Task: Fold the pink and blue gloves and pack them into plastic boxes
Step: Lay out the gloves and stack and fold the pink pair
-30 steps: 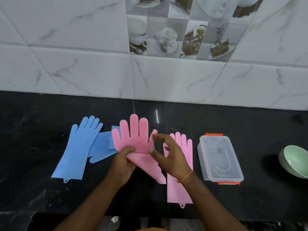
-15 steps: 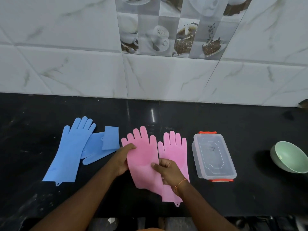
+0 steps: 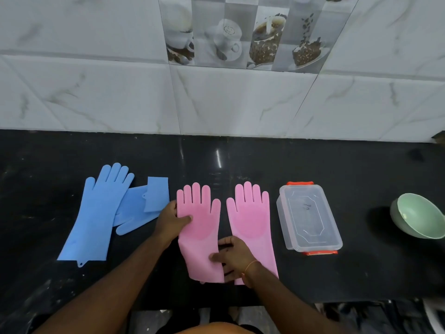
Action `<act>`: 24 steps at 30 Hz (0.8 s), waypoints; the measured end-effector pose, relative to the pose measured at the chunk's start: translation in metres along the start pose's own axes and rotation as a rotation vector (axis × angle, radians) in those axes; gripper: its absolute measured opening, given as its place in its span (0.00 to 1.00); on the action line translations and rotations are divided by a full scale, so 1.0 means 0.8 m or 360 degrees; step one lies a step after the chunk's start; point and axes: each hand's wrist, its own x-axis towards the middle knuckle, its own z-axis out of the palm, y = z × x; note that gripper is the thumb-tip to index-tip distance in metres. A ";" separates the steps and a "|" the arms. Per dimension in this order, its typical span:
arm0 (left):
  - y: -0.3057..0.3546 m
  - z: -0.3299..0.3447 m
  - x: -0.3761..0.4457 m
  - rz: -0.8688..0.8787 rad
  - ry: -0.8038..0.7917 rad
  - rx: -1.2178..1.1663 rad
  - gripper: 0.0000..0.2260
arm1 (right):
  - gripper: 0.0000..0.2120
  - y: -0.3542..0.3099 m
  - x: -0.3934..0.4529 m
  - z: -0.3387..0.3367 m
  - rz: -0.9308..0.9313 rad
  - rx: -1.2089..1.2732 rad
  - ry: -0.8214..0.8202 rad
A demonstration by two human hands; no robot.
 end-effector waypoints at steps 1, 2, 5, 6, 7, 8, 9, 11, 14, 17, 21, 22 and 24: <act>0.001 0.002 0.003 0.0014 -0.0008 0.0014 0.24 | 0.25 0.003 -0.002 0.000 0.0050 0.0049 -0.0031; 0.001 0.003 0.005 0.0026 -0.0001 0.0026 0.23 | 0.27 0.006 -0.005 0.000 0.0091 0.0094 -0.0080; 0.004 0.007 0.009 0.0039 0.0041 0.0062 0.23 | 0.24 0.014 -0.011 -0.002 0.0158 0.0201 -0.0254; 0.004 0.008 0.011 0.0049 0.0042 0.0078 0.24 | 0.23 0.017 -0.011 -0.002 0.0169 0.0171 -0.0289; 0.003 0.008 0.014 0.0068 0.0034 0.0100 0.25 | 0.24 0.019 -0.012 -0.001 0.0183 0.0104 -0.0292; 0.001 0.010 0.017 0.0094 0.0023 0.0139 0.26 | 0.24 0.020 -0.012 0.001 0.0186 0.0024 -0.0266; -0.001 0.011 0.018 0.0123 0.0020 0.0211 0.28 | 0.23 0.022 -0.011 0.002 0.0177 -0.0049 -0.0220; -0.006 0.009 0.019 0.0238 0.0129 0.0498 0.36 | 0.20 0.024 -0.010 0.006 0.0140 -0.0134 -0.0120; -0.020 0.009 0.011 0.0754 0.0295 0.1072 0.40 | 0.15 0.026 -0.004 0.008 0.0039 -0.0220 0.0050; -0.041 0.021 -0.004 0.1158 -0.0052 0.1488 0.36 | 0.11 0.029 0.000 0.006 -0.0048 -0.0328 0.0161; -0.070 0.038 -0.006 0.1140 -0.0280 0.1667 0.35 | 0.11 0.030 0.001 0.000 -0.0076 -0.0436 0.0185; -0.071 0.040 -0.009 0.1129 -0.0265 0.1663 0.36 | 0.11 0.031 0.001 -0.002 -0.0080 -0.0462 0.0187; -0.073 0.045 -0.012 0.1109 -0.0250 0.1681 0.36 | 0.12 0.031 0.002 -0.004 -0.0088 -0.0499 0.0192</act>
